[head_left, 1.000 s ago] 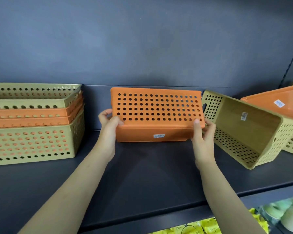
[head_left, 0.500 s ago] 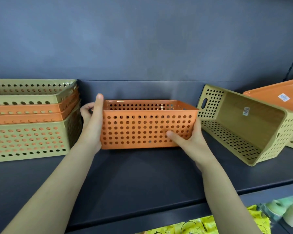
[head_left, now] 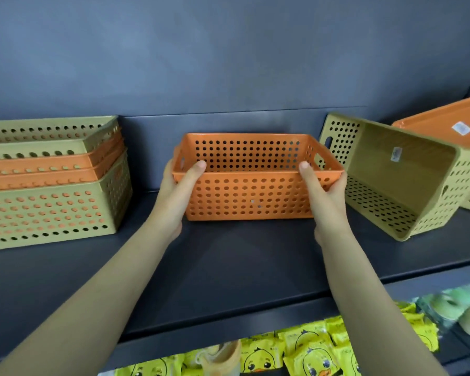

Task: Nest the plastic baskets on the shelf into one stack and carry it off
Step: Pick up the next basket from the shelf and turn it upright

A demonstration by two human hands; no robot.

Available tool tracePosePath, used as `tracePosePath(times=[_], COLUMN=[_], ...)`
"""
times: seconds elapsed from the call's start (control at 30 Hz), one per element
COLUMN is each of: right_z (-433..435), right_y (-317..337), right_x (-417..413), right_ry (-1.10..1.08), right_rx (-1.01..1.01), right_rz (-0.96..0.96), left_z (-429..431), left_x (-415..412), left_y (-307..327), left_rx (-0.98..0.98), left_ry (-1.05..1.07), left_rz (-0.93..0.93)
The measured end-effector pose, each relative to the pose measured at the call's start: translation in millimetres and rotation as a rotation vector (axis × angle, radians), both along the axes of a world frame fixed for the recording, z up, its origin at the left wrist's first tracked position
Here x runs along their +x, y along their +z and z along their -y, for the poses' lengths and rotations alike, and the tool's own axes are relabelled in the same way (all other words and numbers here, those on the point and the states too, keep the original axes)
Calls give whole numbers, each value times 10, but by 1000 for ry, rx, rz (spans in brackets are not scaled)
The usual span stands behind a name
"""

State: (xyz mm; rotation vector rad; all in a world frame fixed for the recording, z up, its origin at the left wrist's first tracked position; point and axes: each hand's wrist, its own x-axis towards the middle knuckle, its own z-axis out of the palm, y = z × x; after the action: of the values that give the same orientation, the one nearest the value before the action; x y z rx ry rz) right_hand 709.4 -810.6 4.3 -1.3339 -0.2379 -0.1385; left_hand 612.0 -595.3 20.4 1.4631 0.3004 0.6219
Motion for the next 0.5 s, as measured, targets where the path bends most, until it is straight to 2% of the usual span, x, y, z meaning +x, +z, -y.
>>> tracePosePath(times=[0.27, 0.5], right_z=[-57, -863], right_y=[352, 1049], right_x=[-331, -858], right_ry=[66, 135], right_rx=[152, 165], right_rz=[143, 264], left_z=[14, -865], left_x=[-544, -1247], left_y=[601, 1209], left_rx=[270, 444], left_ry=[-4, 119], left_rz=[315, 366])
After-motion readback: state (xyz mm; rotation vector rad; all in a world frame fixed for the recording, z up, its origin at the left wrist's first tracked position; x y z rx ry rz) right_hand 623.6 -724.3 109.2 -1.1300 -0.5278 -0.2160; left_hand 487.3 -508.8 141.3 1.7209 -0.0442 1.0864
